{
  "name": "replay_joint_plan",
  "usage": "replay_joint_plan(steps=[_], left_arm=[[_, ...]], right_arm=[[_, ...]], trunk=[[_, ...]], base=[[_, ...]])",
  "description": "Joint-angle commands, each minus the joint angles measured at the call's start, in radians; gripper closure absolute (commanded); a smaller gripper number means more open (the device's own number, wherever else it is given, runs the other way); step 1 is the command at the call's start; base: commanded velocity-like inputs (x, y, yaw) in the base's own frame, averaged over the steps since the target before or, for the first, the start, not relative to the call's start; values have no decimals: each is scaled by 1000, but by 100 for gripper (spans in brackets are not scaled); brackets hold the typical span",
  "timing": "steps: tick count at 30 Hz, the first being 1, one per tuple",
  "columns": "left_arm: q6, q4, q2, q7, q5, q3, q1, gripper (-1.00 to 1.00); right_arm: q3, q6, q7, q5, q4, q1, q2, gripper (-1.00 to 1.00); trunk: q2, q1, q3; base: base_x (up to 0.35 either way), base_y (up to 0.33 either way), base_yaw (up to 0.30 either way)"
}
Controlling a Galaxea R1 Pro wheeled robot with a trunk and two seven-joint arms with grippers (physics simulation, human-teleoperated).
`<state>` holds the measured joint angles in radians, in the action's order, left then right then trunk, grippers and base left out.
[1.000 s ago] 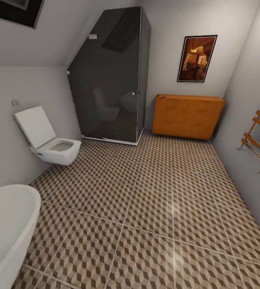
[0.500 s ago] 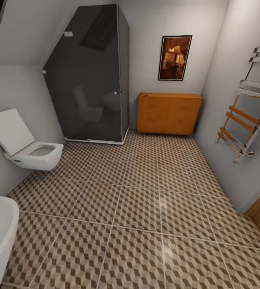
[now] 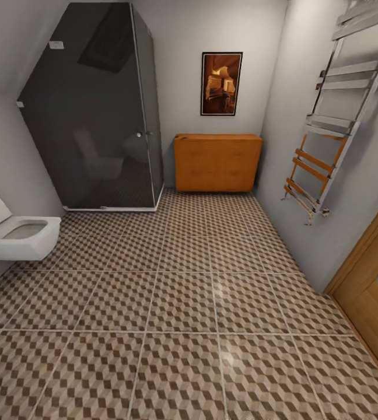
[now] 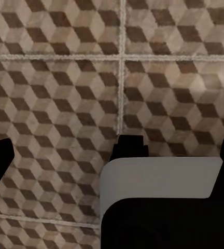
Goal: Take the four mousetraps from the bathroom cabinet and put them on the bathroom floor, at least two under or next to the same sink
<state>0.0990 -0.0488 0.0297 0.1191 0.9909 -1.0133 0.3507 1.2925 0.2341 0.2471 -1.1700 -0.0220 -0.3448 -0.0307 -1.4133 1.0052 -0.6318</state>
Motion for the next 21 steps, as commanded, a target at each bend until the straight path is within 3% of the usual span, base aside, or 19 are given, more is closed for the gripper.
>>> replay_joint_plan(steps=[1, 21], left_arm=[[4, -3, 1, 1, 5, -7, 1, -100], [4, -3, 1, 1, 5, -7, 1, -100]], right_arm=[[8, 2, 4, -8, -1, 0, 0, -100], [8, 2, 4, -11, -1, 0, 2, -100]], trunk=[[0, 0, -1], [0, 0, -21]], base=[[0, 0, -283], [0, 0, -209]])
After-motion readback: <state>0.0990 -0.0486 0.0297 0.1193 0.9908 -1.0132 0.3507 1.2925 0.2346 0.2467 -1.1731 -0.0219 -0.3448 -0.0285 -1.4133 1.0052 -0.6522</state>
